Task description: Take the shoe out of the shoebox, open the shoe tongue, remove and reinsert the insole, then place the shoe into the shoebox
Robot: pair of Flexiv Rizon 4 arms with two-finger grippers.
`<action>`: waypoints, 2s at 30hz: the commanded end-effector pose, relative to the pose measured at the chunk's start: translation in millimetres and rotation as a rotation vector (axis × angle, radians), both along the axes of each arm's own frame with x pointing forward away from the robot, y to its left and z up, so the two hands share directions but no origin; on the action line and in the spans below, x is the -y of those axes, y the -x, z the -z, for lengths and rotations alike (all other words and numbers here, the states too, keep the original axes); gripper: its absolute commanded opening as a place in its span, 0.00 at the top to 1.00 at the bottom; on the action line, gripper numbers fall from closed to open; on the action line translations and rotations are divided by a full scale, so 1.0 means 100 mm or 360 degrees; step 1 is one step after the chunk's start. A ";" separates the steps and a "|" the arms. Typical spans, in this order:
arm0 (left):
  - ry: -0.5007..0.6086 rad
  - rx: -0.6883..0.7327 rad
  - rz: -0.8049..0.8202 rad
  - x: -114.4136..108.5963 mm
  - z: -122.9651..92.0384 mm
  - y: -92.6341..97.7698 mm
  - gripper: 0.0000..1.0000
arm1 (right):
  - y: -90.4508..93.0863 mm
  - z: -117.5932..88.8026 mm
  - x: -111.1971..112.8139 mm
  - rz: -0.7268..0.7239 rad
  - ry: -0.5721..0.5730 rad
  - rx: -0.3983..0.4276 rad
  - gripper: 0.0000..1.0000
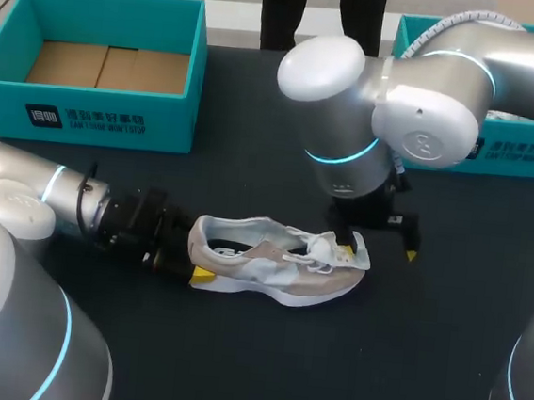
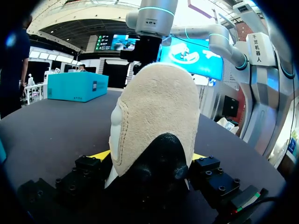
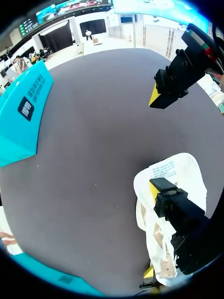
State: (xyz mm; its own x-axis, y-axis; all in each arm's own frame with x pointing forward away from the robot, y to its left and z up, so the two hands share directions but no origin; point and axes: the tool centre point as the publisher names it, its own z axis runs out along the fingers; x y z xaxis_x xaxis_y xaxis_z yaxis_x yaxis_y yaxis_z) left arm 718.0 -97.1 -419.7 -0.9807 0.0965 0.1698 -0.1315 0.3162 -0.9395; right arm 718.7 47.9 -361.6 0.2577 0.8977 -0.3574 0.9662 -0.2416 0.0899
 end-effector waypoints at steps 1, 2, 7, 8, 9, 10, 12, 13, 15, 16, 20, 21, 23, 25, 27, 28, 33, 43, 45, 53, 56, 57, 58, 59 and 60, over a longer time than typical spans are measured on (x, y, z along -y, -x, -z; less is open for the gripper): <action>0.0002 0.0000 -0.0003 0.01 0.07 0.00 1.00 | 0.08 -0.28 -0.08 0.0766 -0.0034 0.0396 0.00; 0.0002 0.0000 -0.0003 0.01 0.07 0.00 1.00 | 0.08 -0.35 -0.12 0.0730 -0.0062 0.0409 0.00; 0.0002 0.0000 -0.0003 0.01 0.07 0.00 1.00 | 0.02 -0.60 -0.42 0.0474 -0.0136 0.0467 0.00; 0.0002 0.0000 -0.0003 0.01 0.07 0.00 1.00 | 0.00 -0.63 -0.49 0.0413 -0.0145 0.0474 0.00; 0.0002 0.0000 -0.0003 0.01 0.07 0.00 1.00 | -0.01 -0.66 -0.56 0.0356 -0.0145 0.0484 0.00; 0.0002 0.0000 -0.0003 0.01 0.07 0.00 1.00 | -0.02 -0.68 -0.63 0.0289 -0.0145 0.0494 0.00; 0.0002 0.0000 -0.0003 0.01 0.07 0.00 1.00 | -0.04 -0.72 -0.76 0.0163 -0.0143 0.0514 0.00; 0.0002 0.0000 -0.0003 0.01 0.07 0.00 1.00 | -0.06 -0.74 -0.83 0.0097 -0.0136 0.0529 0.00; 0.0002 0.0000 -0.0003 0.01 0.07 0.00 1.00 | -0.07 -0.78 -0.96 -0.0005 -0.0132 0.0553 0.00; 0.0002 0.0000 -0.0003 0.01 0.07 0.00 1.00 | -0.08 -0.81 -1.02 -0.0061 -0.0132 0.0570 0.00; 0.0002 0.0000 -0.0003 0.01 0.07 0.00 1.00 | -0.08 -0.90 -1.25 -0.0283 -0.0154 0.0601 0.00; 0.0002 0.0000 -0.0003 0.01 0.07 0.00 1.00 | -0.07 -0.92 -1.31 -0.0342 -0.0153 0.0608 0.00; 0.0002 0.0000 -0.0003 0.01 0.07 0.00 1.00 | -0.04 -0.93 -1.43 -0.0506 -0.0156 0.0599 0.00; 0.0002 0.0000 -0.0003 0.01 0.07 0.00 1.00 | -0.01 -0.94 -1.53 -0.0660 -0.0148 0.0599 0.00; 0.0002 0.0000 -0.0003 0.01 0.07 0.00 1.00 | 0.05 -0.96 -1.63 -0.0819 -0.0161 0.0572 0.00; 0.0002 0.0000 -0.0003 0.01 0.07 0.00 1.00 | 0.08 -0.96 -1.68 -0.0913 -0.0168 0.0559 0.00; 0.0002 0.0000 -0.0003 0.01 0.07 0.00 1.00 | 0.26 -0.93 -1.87 -0.1341 -0.0165 0.0499 0.00; 0.0002 0.0000 -0.0003 0.01 0.07 0.00 1.00 | 0.33 -0.89 -2.05 -0.1802 -0.0147 0.0330 1.00; 0.0002 0.0000 -0.0003 0.01 0.07 0.00 1.00 | 0.35 -0.91 -2.07 -0.1899 -0.0122 0.0301 1.00; 0.0002 0.0000 -0.0003 0.01 0.07 0.00 1.00 | 0.42 -0.88 -2.10 -0.2145 0.0063 0.0146 1.00; 0.0002 0.0000 -0.0003 0.01 0.07 0.00 1.00 | 0.42 -0.88 -2.10 -0.2145 0.0063 0.0146 1.00; 0.0002 0.0000 -0.0003 0.01 0.07 0.00 1.00 | 0.42 -0.88 -2.10 -0.2145 0.0063 0.0146 1.00; 0.0002 0.0000 -0.0003 0.01 0.07 0.00 1.00 | 0.42 -0.88 -2.10 -0.2145 0.0063 0.0146 1.00; 0.0002 0.0000 -0.0003 0.01 0.07 0.00 1.00 | 0.42 -0.88 -2.10 -0.2145 0.0063 0.0146 1.00; 0.0002 0.0000 -0.0003 0.01 0.07 0.00 1.00 | 0.42 -0.88 -2.10 -0.2145 0.0063 0.0146 1.00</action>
